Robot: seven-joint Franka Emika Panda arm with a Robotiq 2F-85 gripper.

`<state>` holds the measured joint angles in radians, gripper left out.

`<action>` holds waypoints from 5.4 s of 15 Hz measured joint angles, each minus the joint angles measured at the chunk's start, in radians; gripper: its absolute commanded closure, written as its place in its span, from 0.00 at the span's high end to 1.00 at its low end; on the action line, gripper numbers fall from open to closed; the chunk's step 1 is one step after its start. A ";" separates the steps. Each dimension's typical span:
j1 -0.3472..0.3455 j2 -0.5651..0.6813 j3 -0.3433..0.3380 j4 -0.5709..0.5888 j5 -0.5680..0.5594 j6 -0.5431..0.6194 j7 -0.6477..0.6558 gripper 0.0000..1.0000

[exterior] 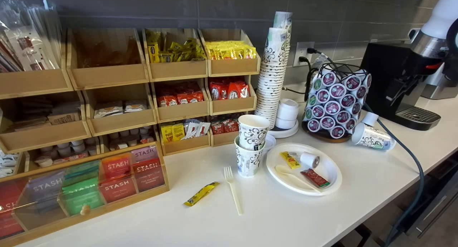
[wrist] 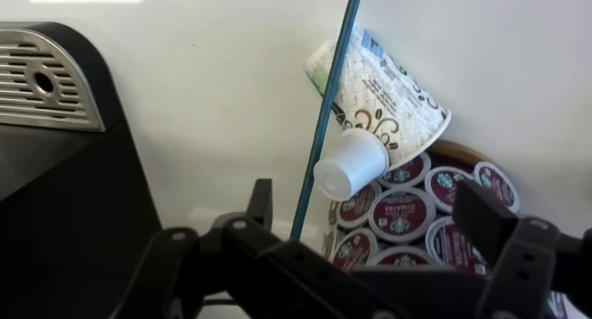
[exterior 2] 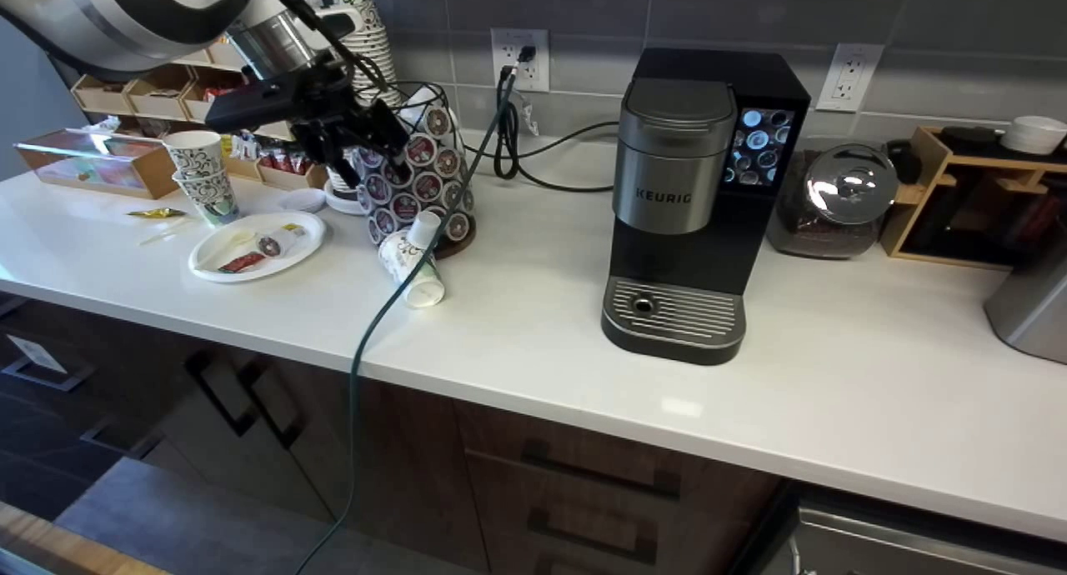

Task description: Remove the coffee capsule from on top of the paper cup and put it on the white plate

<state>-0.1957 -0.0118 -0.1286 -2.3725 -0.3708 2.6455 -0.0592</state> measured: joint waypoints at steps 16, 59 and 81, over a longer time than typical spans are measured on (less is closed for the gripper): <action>-0.035 0.159 0.045 0.075 0.353 0.009 -0.405 1.00; -0.116 0.290 0.089 0.233 0.515 -0.023 -1.753 1.00; -0.184 0.258 0.106 0.201 0.552 -0.085 -2.017 0.16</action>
<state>-0.3794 0.2464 -0.0223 -2.1714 0.1813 2.5601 -2.0759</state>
